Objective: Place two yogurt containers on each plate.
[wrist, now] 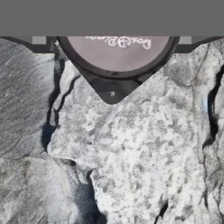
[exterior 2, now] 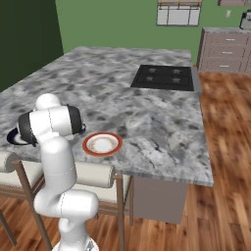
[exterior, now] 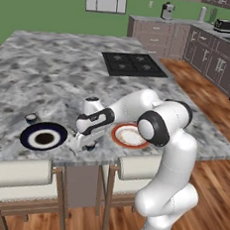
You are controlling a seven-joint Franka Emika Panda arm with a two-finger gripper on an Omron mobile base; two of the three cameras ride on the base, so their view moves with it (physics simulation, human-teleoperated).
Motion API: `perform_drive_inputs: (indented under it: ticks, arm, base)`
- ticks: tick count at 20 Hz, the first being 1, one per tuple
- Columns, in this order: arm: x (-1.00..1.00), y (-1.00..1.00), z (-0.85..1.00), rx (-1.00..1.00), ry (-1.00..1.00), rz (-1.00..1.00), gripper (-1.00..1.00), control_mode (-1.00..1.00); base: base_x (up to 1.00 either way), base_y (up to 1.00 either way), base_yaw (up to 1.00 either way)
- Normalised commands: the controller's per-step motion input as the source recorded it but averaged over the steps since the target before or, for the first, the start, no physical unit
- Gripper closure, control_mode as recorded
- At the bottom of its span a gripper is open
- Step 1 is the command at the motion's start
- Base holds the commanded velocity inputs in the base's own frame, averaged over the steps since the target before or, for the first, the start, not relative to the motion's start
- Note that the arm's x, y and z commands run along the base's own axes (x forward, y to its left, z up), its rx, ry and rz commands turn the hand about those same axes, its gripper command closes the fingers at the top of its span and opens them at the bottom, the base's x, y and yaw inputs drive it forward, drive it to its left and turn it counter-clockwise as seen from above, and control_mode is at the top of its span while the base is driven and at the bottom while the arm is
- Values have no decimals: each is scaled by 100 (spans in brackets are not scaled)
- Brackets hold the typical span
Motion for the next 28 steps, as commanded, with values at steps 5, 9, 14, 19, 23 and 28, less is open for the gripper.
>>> perform_drive_inputs:
  ticks: [5, 9, 14, 19, 23, 28]
  arm:
    - [0, 0, -8, 0, 0, 0, -100, -100]
    - [0, 0, -1, 0, 0, 0, 100, -100]
    - [0, 0, 0, 0, 0, 0, 100, -100]
    - [0, 0, 0, 0, 0, 0, 100, -100]
    - [0, -1, 12, -2, 0, 0, 100, -100]
    - [5, -55, 40, 0, 0, -1, 100, -100]
  base:
    - [0, 0, 0]
    - [0, 0, 0]
    - [0, 0, 0]
    - [0, 0, 0]
    - [0, 0, 0]
    - [0, 0, 0]
